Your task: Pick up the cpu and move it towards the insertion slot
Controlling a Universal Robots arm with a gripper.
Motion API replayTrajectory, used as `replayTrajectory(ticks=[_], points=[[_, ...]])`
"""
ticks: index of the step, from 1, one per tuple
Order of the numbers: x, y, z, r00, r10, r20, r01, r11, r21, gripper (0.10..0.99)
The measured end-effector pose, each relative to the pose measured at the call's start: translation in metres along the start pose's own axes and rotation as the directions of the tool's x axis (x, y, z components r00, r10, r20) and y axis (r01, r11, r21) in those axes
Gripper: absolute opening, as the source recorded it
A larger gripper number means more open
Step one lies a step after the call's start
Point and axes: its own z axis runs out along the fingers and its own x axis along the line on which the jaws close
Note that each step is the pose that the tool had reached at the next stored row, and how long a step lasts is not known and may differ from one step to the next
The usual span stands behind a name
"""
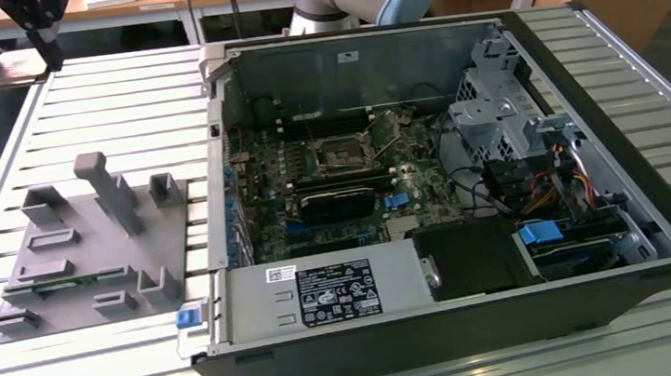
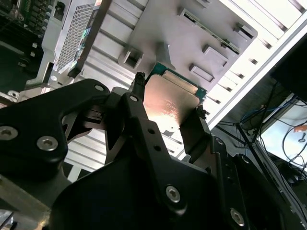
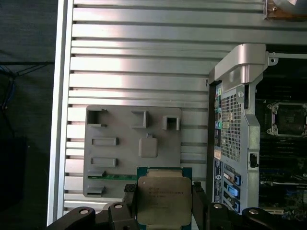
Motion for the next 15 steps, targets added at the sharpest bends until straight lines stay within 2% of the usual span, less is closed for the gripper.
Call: replayTrajectory(ticks=[15], points=[[-0.0188,-0.0003,-0.0001,1.0,0.0,-0.0001,0.0,1.0,0.0,0.545]])
